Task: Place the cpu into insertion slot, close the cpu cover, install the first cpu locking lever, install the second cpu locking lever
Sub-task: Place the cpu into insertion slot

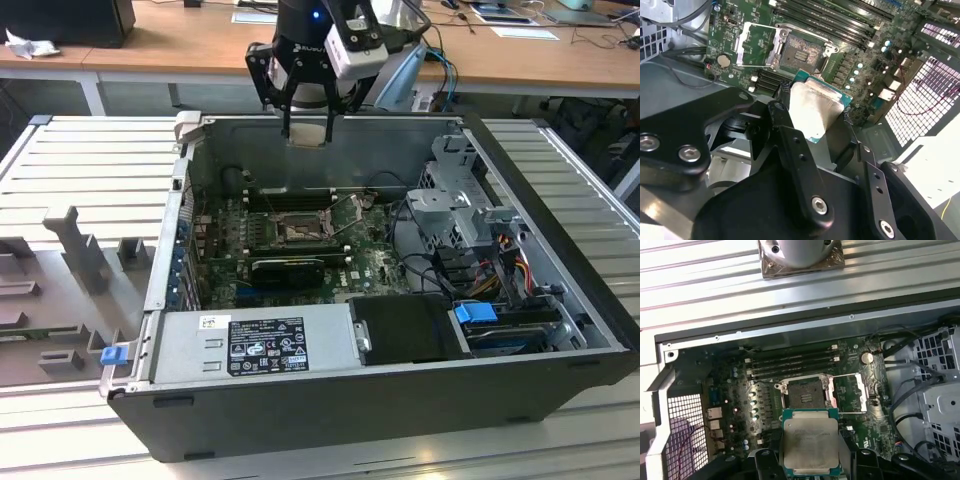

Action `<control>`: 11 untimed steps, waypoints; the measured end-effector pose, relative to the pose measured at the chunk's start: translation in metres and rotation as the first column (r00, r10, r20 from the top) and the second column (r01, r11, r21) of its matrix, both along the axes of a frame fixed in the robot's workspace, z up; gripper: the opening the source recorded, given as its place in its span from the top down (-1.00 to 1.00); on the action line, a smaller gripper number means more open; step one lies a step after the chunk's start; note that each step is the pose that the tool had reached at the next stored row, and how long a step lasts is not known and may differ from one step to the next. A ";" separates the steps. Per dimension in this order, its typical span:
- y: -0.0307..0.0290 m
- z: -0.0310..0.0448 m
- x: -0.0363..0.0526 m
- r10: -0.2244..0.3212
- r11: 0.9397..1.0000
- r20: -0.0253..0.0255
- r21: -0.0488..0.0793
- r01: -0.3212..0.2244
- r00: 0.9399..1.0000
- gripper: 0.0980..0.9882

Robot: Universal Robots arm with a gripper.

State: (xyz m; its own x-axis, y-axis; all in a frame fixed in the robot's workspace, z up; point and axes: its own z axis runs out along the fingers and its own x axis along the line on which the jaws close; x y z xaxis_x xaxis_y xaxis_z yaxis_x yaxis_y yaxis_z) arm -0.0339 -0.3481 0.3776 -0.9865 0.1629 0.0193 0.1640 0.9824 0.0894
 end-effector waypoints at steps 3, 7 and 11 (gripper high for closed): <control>0.0000 -0.0002 -0.0002 -0.044 0.999 0.000 0.000 0.044 0.999 0.03; 0.0000 -0.0006 -0.0002 -0.071 0.997 0.000 0.000 0.071 0.997 0.03; -0.0003 -0.0035 -0.0003 -0.073 0.997 0.000 0.000 0.073 0.997 0.03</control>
State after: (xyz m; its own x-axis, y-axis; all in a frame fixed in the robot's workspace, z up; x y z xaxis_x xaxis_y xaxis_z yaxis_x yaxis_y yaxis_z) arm -0.0342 -0.3484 0.3742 -0.9718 0.2348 0.0193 0.2356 0.9677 0.0893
